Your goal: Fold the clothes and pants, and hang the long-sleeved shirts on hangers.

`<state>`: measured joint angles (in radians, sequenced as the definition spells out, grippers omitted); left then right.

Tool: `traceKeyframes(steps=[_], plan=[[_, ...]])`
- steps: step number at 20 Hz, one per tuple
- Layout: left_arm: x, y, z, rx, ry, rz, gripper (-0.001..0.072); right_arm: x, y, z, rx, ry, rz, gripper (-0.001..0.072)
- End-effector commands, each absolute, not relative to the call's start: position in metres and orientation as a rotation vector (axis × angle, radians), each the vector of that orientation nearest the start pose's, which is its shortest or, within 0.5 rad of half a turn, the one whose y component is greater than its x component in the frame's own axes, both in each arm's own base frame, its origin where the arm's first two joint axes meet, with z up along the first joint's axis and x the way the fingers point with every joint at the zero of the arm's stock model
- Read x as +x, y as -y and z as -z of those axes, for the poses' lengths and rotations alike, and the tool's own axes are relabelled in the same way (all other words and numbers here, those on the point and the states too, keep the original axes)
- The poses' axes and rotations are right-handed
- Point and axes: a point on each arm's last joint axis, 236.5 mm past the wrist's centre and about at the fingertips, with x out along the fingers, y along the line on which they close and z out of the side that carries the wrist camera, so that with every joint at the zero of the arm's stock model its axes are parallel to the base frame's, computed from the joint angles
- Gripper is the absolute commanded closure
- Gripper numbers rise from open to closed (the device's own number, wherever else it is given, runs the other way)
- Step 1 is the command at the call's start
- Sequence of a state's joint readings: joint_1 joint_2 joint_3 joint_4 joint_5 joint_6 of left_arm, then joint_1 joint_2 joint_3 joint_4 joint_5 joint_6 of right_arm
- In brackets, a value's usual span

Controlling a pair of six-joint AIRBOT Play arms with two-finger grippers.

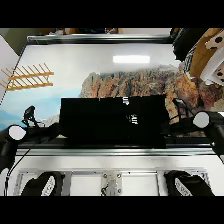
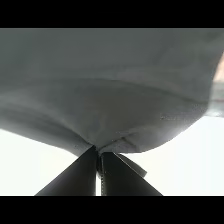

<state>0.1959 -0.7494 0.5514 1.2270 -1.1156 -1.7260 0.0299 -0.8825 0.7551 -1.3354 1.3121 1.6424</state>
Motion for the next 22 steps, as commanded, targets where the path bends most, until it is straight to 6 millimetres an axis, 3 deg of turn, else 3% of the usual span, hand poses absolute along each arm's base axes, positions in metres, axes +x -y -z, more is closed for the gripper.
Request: traceKeyframes(steps=[1, 3, 6, 11, 15, 20, 21, 22], plan=[[0.279, 0.018, 0.008, -0.556, -1.225, -0.083, 0.07, 0.278, -0.035, -0.007, 0.228, -1.41, -0.04, 0.0696], [0.308, 0.016, 0.008, -0.543, -1.223, -0.075, 0.07, 0.318, -0.027, -0.012, 0.247, -1.329, -0.018, 0.0697], [0.351, 0.031, 0.017, -0.495, -1.243, -0.027, 0.07, 0.366, -0.026, -0.014, 0.254, -1.24, -0.015, 0.0697], [0.415, 0.032, 0.04, -0.492, -1.264, -0.025, 0.07, 0.427, -0.021, -0.001, 0.262, -1.152, 0.0, 0.0697], [0.444, 0.031, 0.061, -0.503, -1.295, -0.025, 0.07, 0.453, -0.022, 0.02, 0.293, -1.113, 0.007, 0.0696], [0.46, 0.033, 0.079, -0.506, -1.345, -0.021, 0.0699, 0.467, -0.028, 0.041, 0.35, -1.102, 0.007, 0.0684], [0.463, 0.032, 0.079, -0.5, -1.343, -0.015, 0.0673, 0.471, -0.031, 0.042, 0.377, -1.093, 0.003, 0.0678], [0.466, 0.032, 0.076, -0.495, -1.335, -0.01, 0.0427, 0.475, -0.035, 0.041, 0.408, -1.079, 0.0, 0.0506]])
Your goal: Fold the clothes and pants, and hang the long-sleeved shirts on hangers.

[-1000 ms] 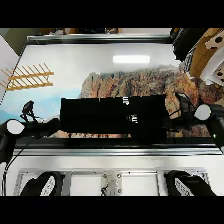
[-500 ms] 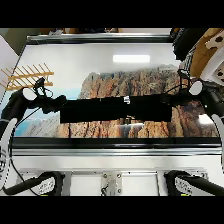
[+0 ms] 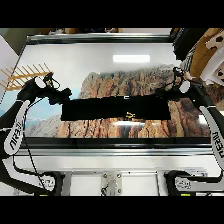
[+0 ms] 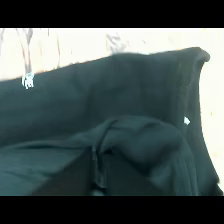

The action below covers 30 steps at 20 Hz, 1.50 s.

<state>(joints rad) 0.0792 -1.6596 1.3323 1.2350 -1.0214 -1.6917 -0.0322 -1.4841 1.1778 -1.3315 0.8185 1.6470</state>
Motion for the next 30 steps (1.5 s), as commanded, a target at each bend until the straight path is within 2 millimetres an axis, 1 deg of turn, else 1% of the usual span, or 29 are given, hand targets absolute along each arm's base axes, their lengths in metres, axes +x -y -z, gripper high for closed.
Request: traceKeyframes(steps=[1, 2, 3, 5, 6, 7, 8, 9, 10, 11, 12, 13, 15, 17, 19, 21, 23, 26, 28, 30], plan=[[0.47, 0.032, 0.071, -0.493, -1.318, -0.008, 0.0205, 0.478, -0.038, 0.038, 0.441, -1.063, -0.004, 0.0227], [0.475, 0.031, 0.061, -0.49, -1.295, -0.003, 0.0192, 0.482, -0.04, 0.032, 0.471, -1.045, -0.008, 0.0064], [0.481, 0.031, 0.047, -0.484, -1.265, 0.004, 0.0193, 0.487, -0.038, 0.022, 0.492, -1.024, -0.01, 0.0066], [0.487, 0.029, 0.008, -0.467, -1.199, 0.024, 0.0193, 0.487, -0.025, -0.006, 0.465, -1.004, -0.051, 0.0066], [0.484, 0.031, -0.01, -0.45, -1.178, 0.043, 0.0193, 0.48, -0.015, -0.016, 0.435, -1.014, -0.087, 0.0065], [0.477, 0.034, -0.023, -0.434, -1.168, 0.061, 0.0194, 0.469, -0.004, -0.022, 0.423, -1.037, -0.119, 0.0065], [0.469, 0.04, -0.032, -0.422, -1.166, 0.075, 0.0239, 0.456, 0.008, -0.021, 0.429, -1.076, -0.148, 0.0065], [0.459, 0.047, -0.037, -0.412, -1.166, 0.089, 0.0408, 0.441, 0.019, -0.017, 0.439, -1.119, -0.18, 0.0064], [0.448, 0.056, -0.038, -0.403, -1.167, 0.103, 0.0622, 0.427, 0.035, -0.011, 0.459, -1.156, -0.193, 0.0064], [0.438, 0.065, -0.036, -0.393, -1.17, 0.117, 0.0699, 0.417, 0.053, -0.002, 0.487, -1.18, -0.178, 0.0058], [0.429, 0.076, -0.031, -0.383, -1.174, 0.134, 0.0699, 0.408, 0.073, 0.009, 0.529, -1.196, -0.14, 0.0052], [0.419, 0.087, -0.026, -0.372, -1.182, 0.152, 0.0699, 0.4, 0.089, 0.023, 0.585, -1.211, -0.104, -0.0008], [0.405, 0.11, -0.014, -0.36, -1.189, 0.18, 0.0699, 0.391, 0.103, 0.049, 0.701, -1.234, -0.098, -0.0008], [0.394, 0.133, -0.001, -0.366, -1.212, 0.195, 0.0699, 0.39, 0.099, 0.07, 0.803, -1.254, -0.145, -0.0008], [0.385, 0.153, 0.008, -0.348, -1.222, 0.223, 0.0699, 0.392, 0.085, 0.085, 0.864, -1.266, -0.222, -0.0008], [0.381, 0.169, 0.01, -0.323, -1.237, 0.257, 0.07, 0.4, 0.067, 0.093, 0.915, -1.256, -0.294, -0.0008], [0.382, 0.18, 0.01, -0.306, -1.242, 0.28, 0.0699, 0.406, 0.048, 0.096, 0.94, -1.261, -0.347, -0.0008], [0.386, 0.191, 0.008, -0.294, -1.238, 0.302, 0.0699, 0.412, 0.02, 0.095, 0.933, -1.27, -0.414, -0.0008], [0.388, 0.194, 0.005, -0.294, -1.231, 0.308, 0.0699, 0.417, 0.004, 0.09, 0.927, -1.262, -0.453, -0.0008], [0.387, 0.197, 0.004, -0.313, -1.238, 0.314, 0.0699, 0.42, -0.007, 0.092, 0.906, -1.268, -0.462, -0.0008]])
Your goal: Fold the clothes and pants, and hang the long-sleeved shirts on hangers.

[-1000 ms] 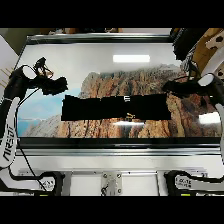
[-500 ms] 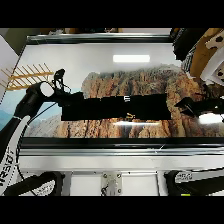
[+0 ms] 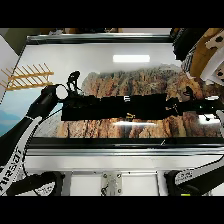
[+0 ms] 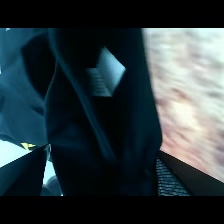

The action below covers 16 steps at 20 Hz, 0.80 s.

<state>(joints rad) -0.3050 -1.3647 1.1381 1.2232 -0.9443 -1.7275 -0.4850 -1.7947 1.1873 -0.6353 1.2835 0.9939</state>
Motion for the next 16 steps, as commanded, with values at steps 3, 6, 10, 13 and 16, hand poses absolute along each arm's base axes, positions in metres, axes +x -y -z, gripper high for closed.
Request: traceKeyframes(steps=[3, 6, 10, 13, 16], plan=[[0.385, 0.197, 0.004, -0.314, -1.242, 0.316, 0.0699, 0.427, -0.016, 0.096, 0.877, -1.262, -0.45, -0.0004], [0.385, 0.197, 0.005, -0.314, -1.245, 0.316, 0.0699, 0.431, -0.021, 0.099, 0.856, -1.259, -0.444, 0.0001], [0.385, 0.198, 0.005, -0.314, -1.244, 0.316, 0.0699, 0.435, -0.024, 0.103, 0.83, -1.254, -0.431, 0.0338], [0.387, 0.198, 0.005, -0.315, -1.239, 0.315, 0.0699, 0.433, -0.021, 0.101, 0.802, -1.259, -0.426, 0.0694], [0.389, 0.199, 0.02, -0.318, -1.267, 0.306, 0.07, 0.415, 0.003, 0.092, 0.647, -1.354, -0.346, 0.0695]])
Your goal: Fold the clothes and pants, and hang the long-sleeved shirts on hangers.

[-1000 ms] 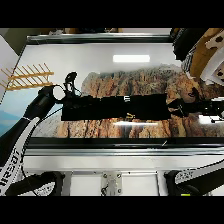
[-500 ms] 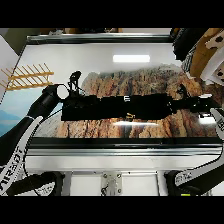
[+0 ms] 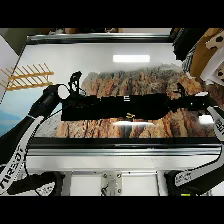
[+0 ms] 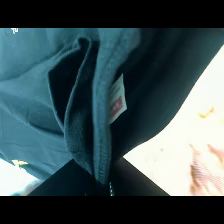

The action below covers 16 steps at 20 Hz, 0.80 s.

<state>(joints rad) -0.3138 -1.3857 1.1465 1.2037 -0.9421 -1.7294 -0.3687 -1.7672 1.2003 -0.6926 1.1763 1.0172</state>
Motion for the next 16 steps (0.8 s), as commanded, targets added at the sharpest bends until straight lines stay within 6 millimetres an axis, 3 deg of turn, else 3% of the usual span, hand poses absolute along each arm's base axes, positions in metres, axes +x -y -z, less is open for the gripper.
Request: traceKeyframes(steps=[1, 4, 7, 11, 16], plan=[[0.39, 0.203, 0.027, -0.318, -1.288, 0.309, 0.07, 0.41, 0.012, 0.081, 0.584, -1.378, -0.333, 0.0696], [0.405, 0.235, 0.044, -0.288, -1.313, 0.361, 0.07, 0.408, 0.026, 0.024, 0.473, -1.371, -0.314, 0.0696], [0.419, 0.282, 0.063, -0.24, -1.322, 0.425, 0.07, 0.41, 0.014, -0.041, 0.406, -1.321, -0.339, 0.0696], [0.426, 0.344, 0.079, -0.176, -1.325, 0.52, 0.07, 0.41, -0.024, -0.104, 0.32, -1.286, -0.385, 0.0696], [0.414, 0.398, 0.094, -0.101, -1.36, 0.613, 0.07, 0.414, -0.074, -0.148, 0.189, -1.226, -0.449, 0.0696]])
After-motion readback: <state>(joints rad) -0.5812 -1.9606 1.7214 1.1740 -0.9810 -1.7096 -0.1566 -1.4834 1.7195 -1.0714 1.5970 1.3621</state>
